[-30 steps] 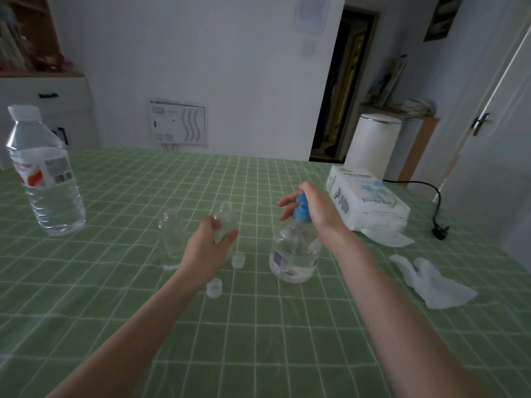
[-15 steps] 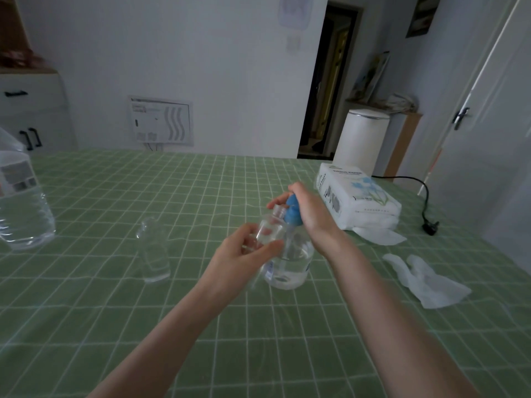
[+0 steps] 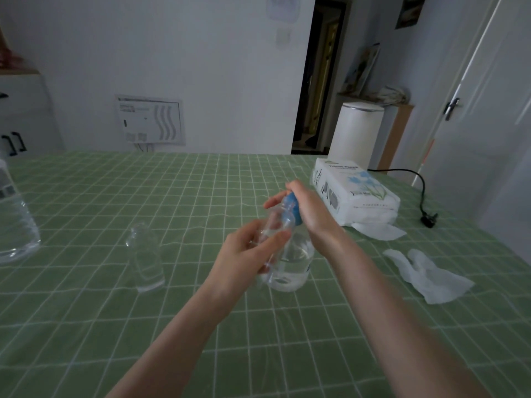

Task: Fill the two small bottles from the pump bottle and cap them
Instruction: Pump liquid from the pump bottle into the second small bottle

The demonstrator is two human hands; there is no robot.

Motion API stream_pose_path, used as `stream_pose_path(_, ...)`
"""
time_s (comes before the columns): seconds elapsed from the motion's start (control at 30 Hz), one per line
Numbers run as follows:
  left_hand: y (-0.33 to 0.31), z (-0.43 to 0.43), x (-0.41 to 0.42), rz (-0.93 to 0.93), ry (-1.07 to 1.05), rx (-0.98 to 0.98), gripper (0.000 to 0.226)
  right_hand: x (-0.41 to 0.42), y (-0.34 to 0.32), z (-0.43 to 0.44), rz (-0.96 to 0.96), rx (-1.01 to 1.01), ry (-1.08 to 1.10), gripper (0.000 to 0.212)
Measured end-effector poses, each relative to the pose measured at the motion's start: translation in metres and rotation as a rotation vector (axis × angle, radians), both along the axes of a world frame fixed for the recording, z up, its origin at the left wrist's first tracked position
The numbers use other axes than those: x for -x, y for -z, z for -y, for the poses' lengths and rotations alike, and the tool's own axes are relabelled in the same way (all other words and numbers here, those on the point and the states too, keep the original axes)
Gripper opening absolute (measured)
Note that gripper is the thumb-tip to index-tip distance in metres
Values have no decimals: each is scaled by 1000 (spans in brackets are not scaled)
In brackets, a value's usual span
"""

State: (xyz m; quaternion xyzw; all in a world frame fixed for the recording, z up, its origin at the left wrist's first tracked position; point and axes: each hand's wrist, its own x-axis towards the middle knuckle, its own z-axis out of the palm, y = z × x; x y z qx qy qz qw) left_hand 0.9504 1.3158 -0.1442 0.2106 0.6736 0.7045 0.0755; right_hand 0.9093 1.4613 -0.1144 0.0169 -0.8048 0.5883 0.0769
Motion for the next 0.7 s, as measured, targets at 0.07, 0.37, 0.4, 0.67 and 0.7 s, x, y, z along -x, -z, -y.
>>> stream_pose_path(0.07,-1,-2,-2,8,14,-28,35,0,-3,-2,30,-7,-22,49)
stream_pose_path(0.37,-1,-2,-1,5,-13,-38,41,26,-56,1,314,-277,-22,51)
stream_pose_path(0.4,-1,-2,-1,6,-19,-41,40,30,-58,4,356,-360,-7,56)
stream_pose_path(0.67,1,-3,-2,23,-37,-48,38,38,-52,10,413,-621,49,55)
stream_pose_path(0.7,1,-3,-1,25,-40,-52,38,38,-53,11,399,-634,52,51)
